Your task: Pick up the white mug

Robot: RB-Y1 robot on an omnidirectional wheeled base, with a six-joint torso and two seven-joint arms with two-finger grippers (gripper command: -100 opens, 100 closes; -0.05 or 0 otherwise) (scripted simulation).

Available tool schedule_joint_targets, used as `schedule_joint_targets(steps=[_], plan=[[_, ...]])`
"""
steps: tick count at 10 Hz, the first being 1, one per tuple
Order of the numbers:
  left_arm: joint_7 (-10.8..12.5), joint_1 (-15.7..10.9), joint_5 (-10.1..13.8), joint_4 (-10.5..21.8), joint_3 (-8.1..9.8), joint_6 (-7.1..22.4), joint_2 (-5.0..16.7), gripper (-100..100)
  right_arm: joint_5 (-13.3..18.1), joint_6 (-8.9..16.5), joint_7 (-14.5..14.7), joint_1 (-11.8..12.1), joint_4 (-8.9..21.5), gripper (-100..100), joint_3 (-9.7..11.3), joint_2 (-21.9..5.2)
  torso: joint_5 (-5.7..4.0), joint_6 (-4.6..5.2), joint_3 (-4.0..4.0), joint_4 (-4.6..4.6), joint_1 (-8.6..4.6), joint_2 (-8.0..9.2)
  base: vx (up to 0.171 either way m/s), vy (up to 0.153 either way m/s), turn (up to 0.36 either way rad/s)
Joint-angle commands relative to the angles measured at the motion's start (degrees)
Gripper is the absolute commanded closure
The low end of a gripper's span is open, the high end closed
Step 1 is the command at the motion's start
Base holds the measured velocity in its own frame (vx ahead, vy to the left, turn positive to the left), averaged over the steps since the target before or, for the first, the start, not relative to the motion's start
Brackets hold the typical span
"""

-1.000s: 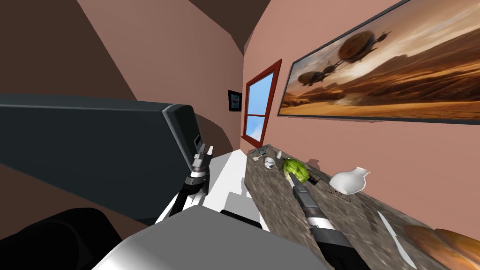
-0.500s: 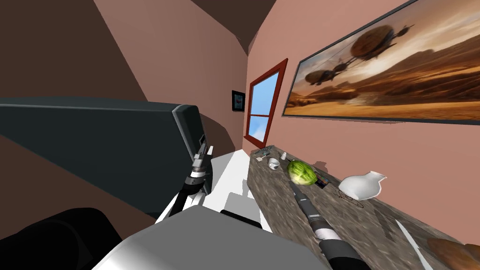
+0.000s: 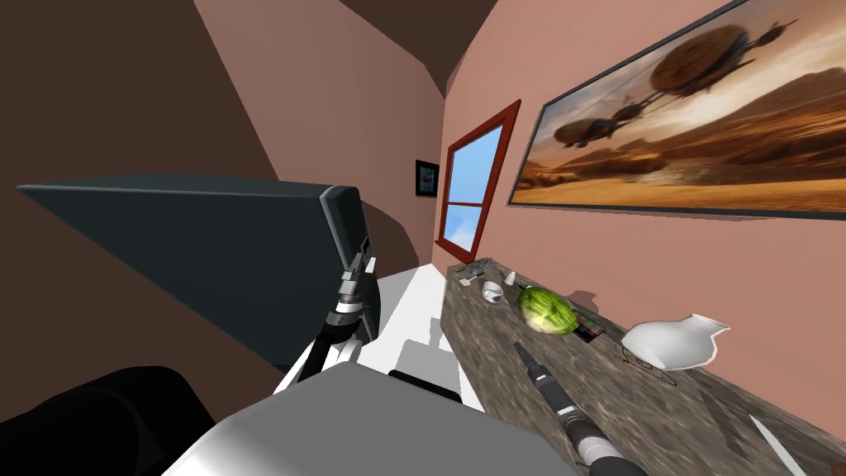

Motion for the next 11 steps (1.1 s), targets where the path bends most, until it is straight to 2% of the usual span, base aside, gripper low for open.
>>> schedule_joint_targets(steps=[1,2,3,4,5,6,8,9,10,11], plan=[[0.0,0.0,0.0,0.0,0.0,0.0,0.0,0,0.53,2.38,-0.03,0.75,0.32,-100,-0.16,-2.5,0.0,0.0,0.0,0.0,0.0,0.0,-0.002,0.053,0.044],[0.0,0.0,0.0,0.0,0.0,0.0,0.0,0,2.12,4.31,0.3,2.74,0.6,-100,0.0,-4.38,0.0,0.01,-0.01,0.0,-0.05,-0.02,0.004,0.058,0.13],[0.0,0.0,0.0,0.0,0.0,0.0,0.0,0,2.12,5.42,0.3,2.74,0.6,-100,0.0,-5.6,-0.01,-0.01,-0.03,-0.01,-0.05,-0.05,0.01,0.045,0.054],[0.0,0.01,0.0,0.0,0.01,0.0,0.0,0,3.7,7.1,0.68,4.71,0.85,-100,0.16,-8.0,-0.01,0.02,-0.04,-0.01,-0.08,-0.07,0.016,0.054,0.099],[0.0,0.0,0.0,0.0,0.0,0.0,0.0,0,3.7,8.34,0.68,4.71,0.85,-100,0.16,-8.68,-0.01,0.0,-0.05,-0.02,-0.06,-0.09,0.015,0.048,0.069],[0.0,0.01,0.0,0.0,0.01,0.0,0.0,0,5.25,9.88,1.11,6.65,1.08,-100,0.31,-10.98,-0.01,0.01,-0.05,-0.02,-0.07,-0.09,0.024,0.056,0.121],[0.0,0.01,0.0,0.0,0.01,0.0,0.0,0,5.25,11.4,1.11,6.65,1.08,-100,0.31,-11.73,-0.01,0.02,-0.07,-0.02,-0.07,-0.12,0.016,0.031,0.022],[0.0,0.01,0.0,0.0,0.01,0.0,0.01,0,6.78,13.68,1.6,8.56,1.28,-100,0.46,-14.46,-0.03,0.02,-0.05,-0.01,-0.15,-0.08,0.023,0.036,0.105],[0.0,0.0,0.0,0.0,0.0,0.0,0.0,0,6.78,14.32,1.6,8.56,1.28,-100,0.46,-14.76,-0.02,-0.01,-0.06,-0.02,-0.13,-0.12,0.022,0.039,0.079],[0.0,0.01,0.0,0.0,0.01,0.0,0.0,0,8.28,16.88,2.15,10.42,1.43,-100,0.6,-17.25,-0.02,0.01,-0.07,-0.02,-0.11,-0.12,0.035,0.058,0.13]])
